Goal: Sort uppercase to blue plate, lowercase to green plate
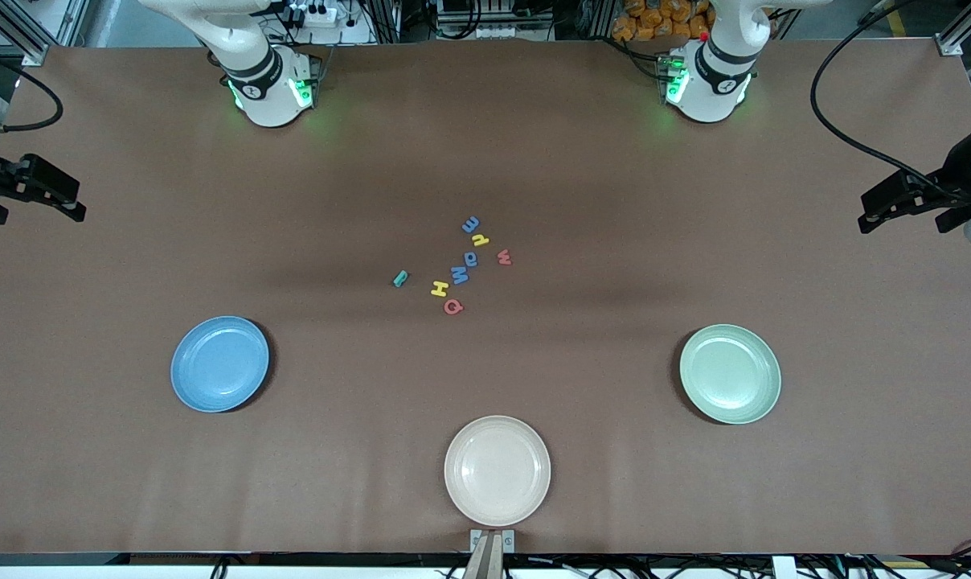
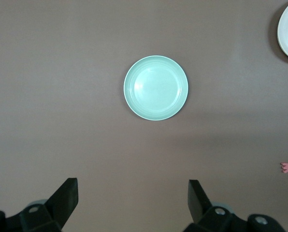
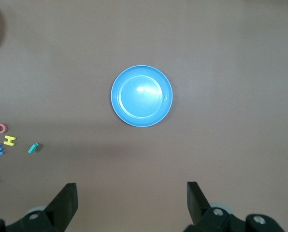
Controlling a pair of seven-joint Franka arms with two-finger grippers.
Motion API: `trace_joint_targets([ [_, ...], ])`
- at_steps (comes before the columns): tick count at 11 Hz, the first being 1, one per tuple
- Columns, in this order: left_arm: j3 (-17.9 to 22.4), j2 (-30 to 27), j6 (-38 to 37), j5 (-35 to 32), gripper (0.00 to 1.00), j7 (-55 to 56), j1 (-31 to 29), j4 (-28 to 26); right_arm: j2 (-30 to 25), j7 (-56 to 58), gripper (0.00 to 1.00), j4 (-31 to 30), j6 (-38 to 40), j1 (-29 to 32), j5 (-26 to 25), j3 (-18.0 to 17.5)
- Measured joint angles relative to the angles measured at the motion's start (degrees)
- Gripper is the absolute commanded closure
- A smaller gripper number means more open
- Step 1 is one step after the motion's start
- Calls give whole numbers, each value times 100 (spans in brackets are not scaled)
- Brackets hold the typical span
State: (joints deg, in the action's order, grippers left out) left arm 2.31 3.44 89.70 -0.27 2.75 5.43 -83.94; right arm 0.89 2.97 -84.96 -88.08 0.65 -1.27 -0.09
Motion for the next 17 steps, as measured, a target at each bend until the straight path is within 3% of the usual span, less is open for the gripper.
trace_joint_targets([
  [12,0,90,-15,0,0,0,0,-21,-32,0,0,27,53,0,8,1],
  [17,-65,300,-16,5,0,0,126,-31,30,0,0,-151,54,4,348,53],
])
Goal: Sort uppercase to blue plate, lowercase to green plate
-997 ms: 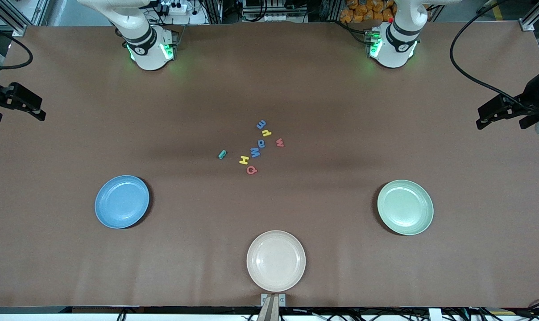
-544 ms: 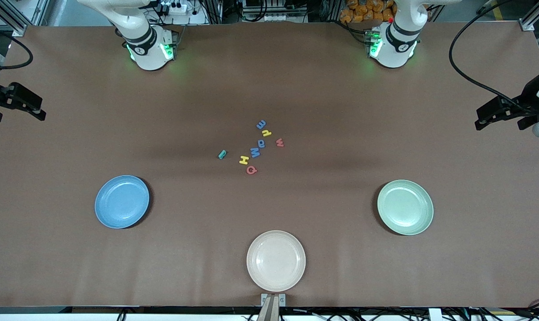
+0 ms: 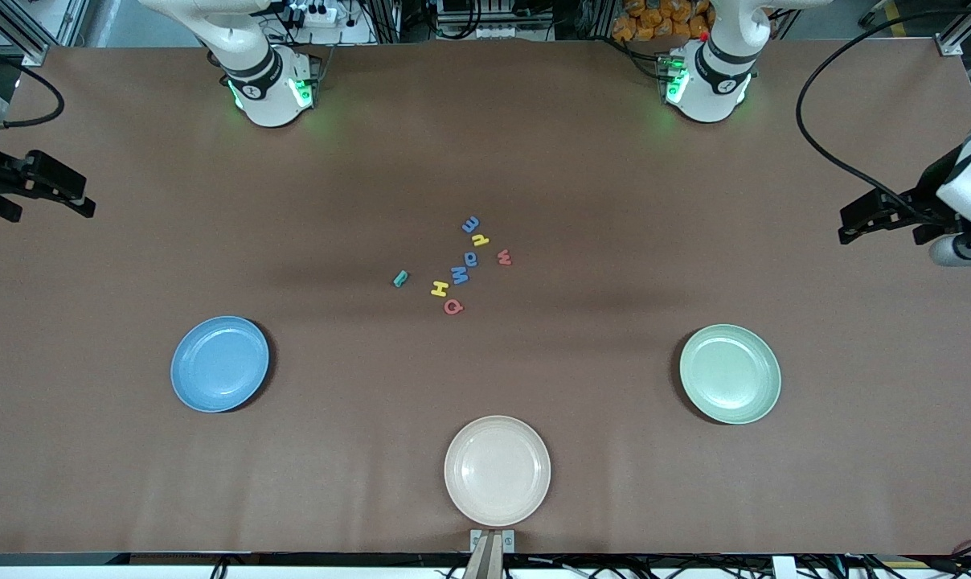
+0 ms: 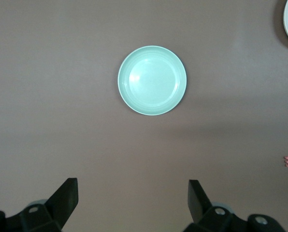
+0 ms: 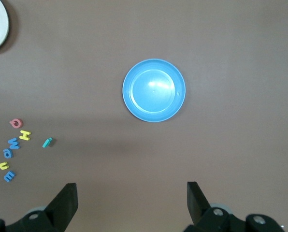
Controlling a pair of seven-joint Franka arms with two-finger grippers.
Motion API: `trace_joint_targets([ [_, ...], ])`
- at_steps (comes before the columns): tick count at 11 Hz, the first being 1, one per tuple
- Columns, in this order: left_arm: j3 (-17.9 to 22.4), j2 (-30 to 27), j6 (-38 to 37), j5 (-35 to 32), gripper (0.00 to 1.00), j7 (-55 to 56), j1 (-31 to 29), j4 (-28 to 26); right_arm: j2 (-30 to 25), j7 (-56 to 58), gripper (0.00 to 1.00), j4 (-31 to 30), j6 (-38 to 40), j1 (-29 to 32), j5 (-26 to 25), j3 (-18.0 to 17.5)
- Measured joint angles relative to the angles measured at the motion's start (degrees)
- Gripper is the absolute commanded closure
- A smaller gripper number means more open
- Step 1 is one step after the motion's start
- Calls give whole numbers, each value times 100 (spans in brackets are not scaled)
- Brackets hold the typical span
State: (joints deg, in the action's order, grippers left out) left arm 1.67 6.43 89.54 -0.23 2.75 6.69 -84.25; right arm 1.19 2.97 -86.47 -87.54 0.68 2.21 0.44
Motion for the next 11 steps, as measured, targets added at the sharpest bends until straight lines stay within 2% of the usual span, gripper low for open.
trace_joint_targets([
  [4,-65,319,16,17,0,273,678,-7,382,0,0,-214,-162,-159,29,-25],
  [7,-80,590,201,164,0,1061,1277,-15,659,-5,0,-237,-170,-392,38,-29],
  [11,-100,1178,906,199,0,2440,2259,-35,897,-6,0,-289,-212,-655,55,-30],
])
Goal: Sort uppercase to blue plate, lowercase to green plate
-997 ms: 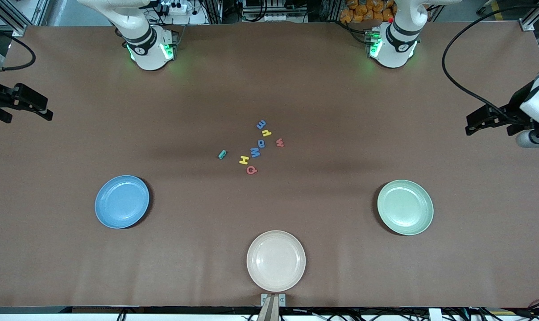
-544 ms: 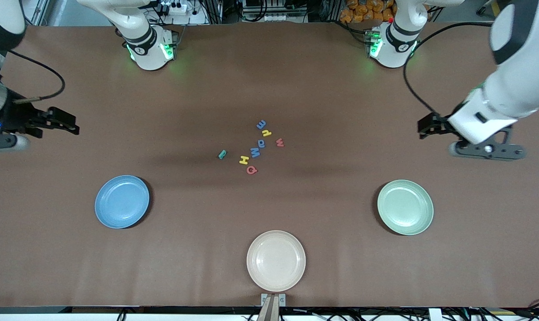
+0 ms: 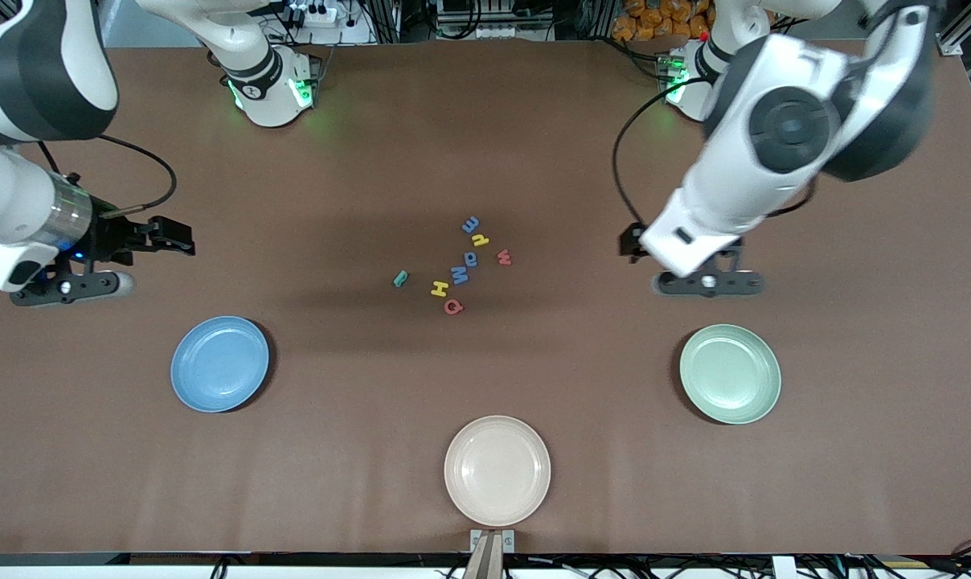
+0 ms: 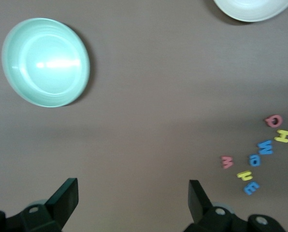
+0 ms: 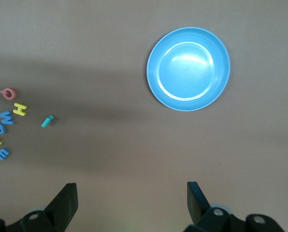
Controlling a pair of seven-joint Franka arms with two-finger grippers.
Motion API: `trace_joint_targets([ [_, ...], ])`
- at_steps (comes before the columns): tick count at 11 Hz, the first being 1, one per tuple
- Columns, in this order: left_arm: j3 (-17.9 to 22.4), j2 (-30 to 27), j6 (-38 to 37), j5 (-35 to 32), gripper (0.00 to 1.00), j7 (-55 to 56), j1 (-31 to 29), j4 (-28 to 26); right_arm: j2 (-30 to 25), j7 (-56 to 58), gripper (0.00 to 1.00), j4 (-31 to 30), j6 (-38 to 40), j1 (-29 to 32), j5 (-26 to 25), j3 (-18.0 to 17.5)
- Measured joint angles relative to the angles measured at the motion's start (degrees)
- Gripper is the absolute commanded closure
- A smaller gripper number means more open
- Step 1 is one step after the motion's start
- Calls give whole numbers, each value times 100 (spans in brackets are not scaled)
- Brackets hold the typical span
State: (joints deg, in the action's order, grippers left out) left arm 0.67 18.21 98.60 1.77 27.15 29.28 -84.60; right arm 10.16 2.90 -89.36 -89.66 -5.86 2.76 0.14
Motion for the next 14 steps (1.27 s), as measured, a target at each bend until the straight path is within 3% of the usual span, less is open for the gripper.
trace_joint_targets([
  [6,-43,1056,1109,288,0,1584,995,-46,614,-401,0,-47,-569,-282,16,16],
  [11,-49,2025,2155,288,0,2055,1554,-141,807,-441,0,-47,-725,273,87,69],
  [14,-49,2052,2902,288,0,2077,1651,-734,973,-440,0,-50,-868,473,93,74],
])
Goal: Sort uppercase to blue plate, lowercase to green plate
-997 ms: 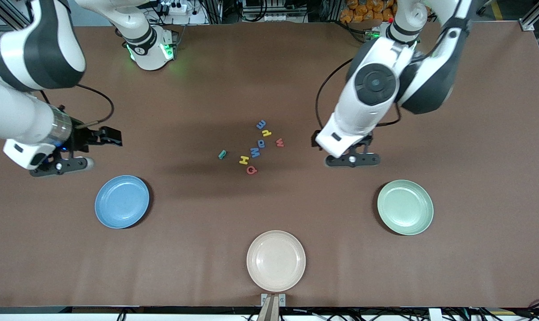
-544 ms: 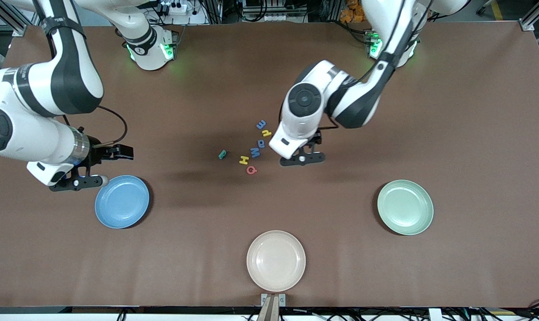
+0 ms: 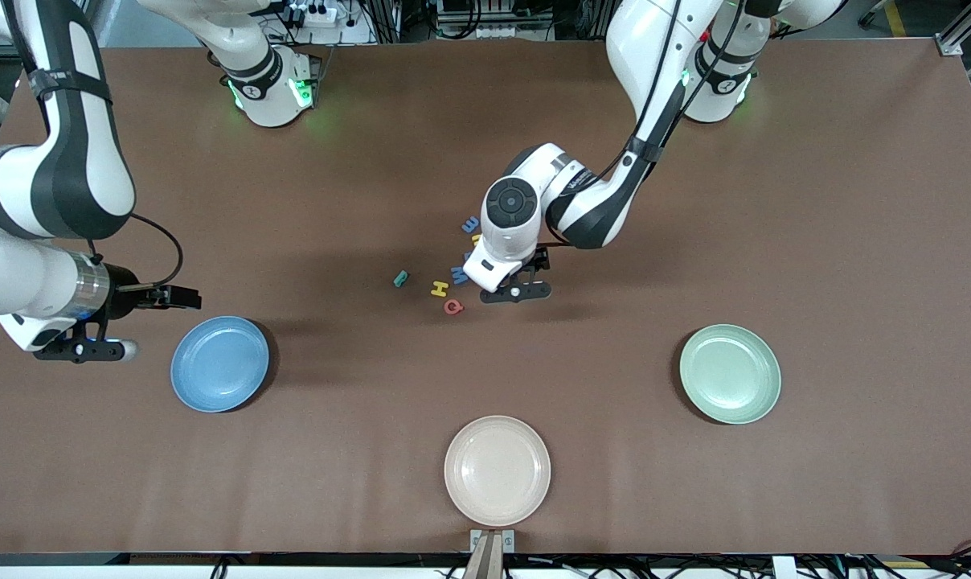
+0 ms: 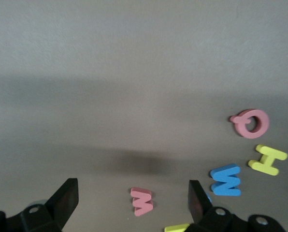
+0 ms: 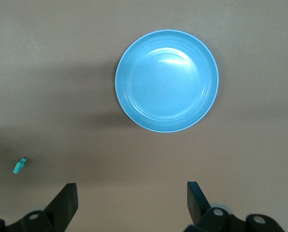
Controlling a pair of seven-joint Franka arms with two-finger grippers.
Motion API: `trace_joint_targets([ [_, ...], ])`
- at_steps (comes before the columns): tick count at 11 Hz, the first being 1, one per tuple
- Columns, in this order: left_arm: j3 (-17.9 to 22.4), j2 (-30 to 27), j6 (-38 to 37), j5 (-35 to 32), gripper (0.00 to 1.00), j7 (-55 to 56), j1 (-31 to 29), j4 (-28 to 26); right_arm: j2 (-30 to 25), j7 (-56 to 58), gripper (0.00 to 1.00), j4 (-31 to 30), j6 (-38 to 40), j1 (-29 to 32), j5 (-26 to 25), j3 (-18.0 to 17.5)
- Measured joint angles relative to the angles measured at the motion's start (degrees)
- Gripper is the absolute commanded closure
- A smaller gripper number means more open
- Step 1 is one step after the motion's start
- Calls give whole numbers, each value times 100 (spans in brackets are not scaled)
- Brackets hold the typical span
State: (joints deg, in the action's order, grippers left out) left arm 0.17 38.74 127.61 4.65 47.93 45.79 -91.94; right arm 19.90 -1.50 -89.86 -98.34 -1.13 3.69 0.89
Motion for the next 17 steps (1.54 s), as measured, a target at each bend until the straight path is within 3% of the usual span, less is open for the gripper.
trace_joint_targets([
  [6,2,-489,592,-115,2,81,139,-1084,220,0,0,-82,-128,-10,2,-13],
  [8,2,-487,855,-115,4,113,153,-1190,241,-1,0,-86,-154,-10,2,-13],
  [10,1,-473,1034,-117,14,189,194,-1254,274,0,0,-88,-219,-5,2,-13],
  [17,2,-300,1220,-119,20,371,325,-1279,414,0,0,-123,-399,-5,2,-11],
])
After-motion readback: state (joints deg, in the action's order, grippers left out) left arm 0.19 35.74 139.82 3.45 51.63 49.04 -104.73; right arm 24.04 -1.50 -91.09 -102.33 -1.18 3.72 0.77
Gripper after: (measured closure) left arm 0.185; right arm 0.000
